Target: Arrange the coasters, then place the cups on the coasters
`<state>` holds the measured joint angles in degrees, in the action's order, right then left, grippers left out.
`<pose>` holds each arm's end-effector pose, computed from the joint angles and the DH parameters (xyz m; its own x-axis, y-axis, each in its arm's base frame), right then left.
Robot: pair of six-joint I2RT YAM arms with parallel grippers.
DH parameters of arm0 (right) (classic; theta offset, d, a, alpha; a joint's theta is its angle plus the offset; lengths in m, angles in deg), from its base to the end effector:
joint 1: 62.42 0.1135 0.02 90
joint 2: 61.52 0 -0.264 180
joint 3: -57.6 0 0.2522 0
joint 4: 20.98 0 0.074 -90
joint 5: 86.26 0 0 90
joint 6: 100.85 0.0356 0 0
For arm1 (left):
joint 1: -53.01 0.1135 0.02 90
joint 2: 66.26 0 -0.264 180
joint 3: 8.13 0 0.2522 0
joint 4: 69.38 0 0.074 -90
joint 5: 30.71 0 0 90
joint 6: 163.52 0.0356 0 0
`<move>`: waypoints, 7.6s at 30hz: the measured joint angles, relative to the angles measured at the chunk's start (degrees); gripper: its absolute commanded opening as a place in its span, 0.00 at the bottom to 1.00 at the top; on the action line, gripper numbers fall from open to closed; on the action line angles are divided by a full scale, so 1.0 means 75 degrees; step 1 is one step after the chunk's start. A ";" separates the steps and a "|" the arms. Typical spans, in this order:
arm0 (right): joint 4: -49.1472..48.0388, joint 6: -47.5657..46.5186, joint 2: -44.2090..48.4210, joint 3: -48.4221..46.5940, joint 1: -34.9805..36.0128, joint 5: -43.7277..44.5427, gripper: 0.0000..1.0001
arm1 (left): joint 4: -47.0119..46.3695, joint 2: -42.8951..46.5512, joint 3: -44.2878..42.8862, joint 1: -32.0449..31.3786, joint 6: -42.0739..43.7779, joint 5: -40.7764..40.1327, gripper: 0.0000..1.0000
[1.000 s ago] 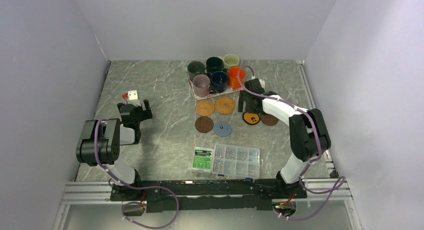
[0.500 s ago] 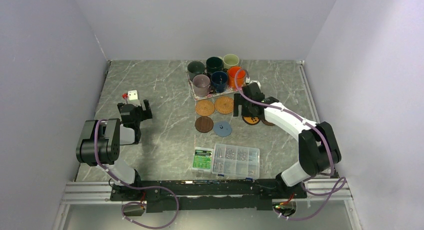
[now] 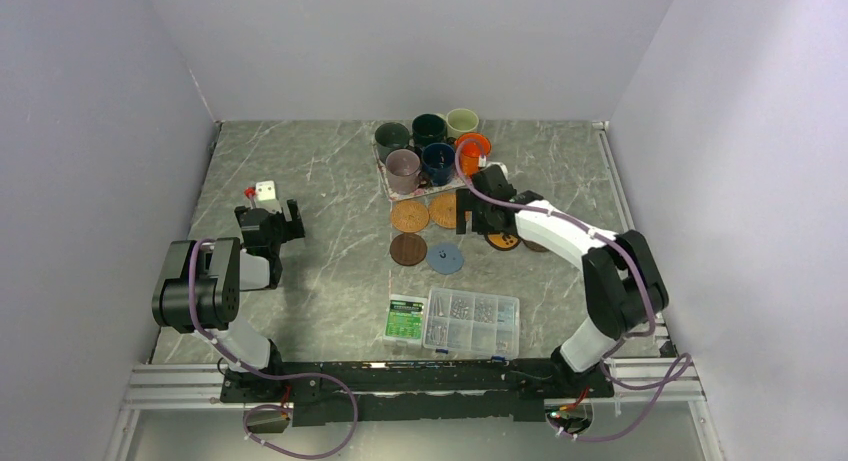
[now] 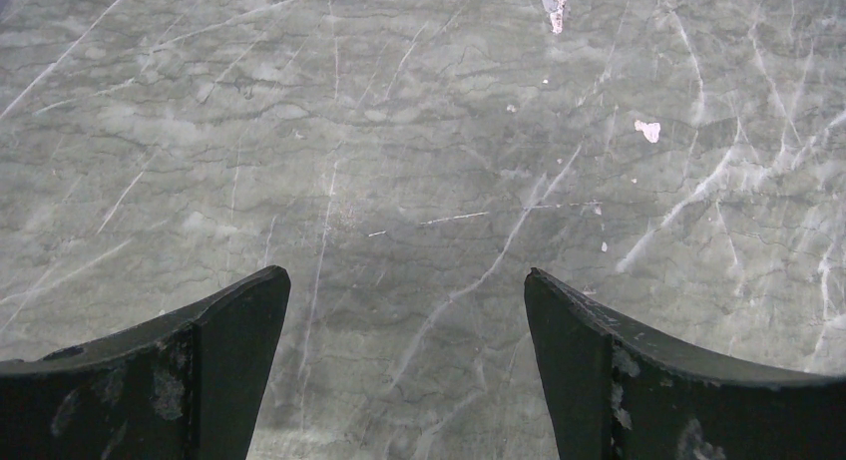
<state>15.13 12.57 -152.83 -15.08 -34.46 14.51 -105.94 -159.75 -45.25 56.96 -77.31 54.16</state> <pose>0.2928 0.1479 0.2079 -0.8070 0.0137 -0.5904 -0.0486 0.9948 0.0894 0.2778 0.0224 0.1299 -0.3273 -0.0886 -0.9408 -0.1745 0.9841 -0.0320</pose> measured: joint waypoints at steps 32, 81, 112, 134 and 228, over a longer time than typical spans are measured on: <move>-0.0618 -0.0268 -0.3144 -0.2652 0.0029 0.0143 0.95 | 0.0000 0.0000 0.0000 0.0000 0.0000 0.0000 0.94; -0.0061 -0.0309 -0.1574 -0.1314 0.0353 0.0682 0.95 | 0.0000 0.0000 0.0000 0.0000 0.0000 0.0000 0.94; -0.0460 -0.0090 -0.1883 -0.0819 0.0353 0.0705 0.94 | 0.0000 0.0000 0.0003 0.0000 0.0000 0.0000 0.94; -0.0533 0.0163 -0.1300 -0.0079 0.0353 0.0723 0.95 | 0.0000 0.0000 0.0000 0.0000 0.0000 0.0000 0.94; -0.0391 0.0516 -0.2696 -0.2014 0.3209 0.0236 0.87 | 0.0000 0.0000 0.0003 0.0000 0.0000 0.0000 0.94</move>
<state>12.20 16.44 -173.05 -30.18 -10.39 16.28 -105.94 -159.75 -45.23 56.96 -77.31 54.16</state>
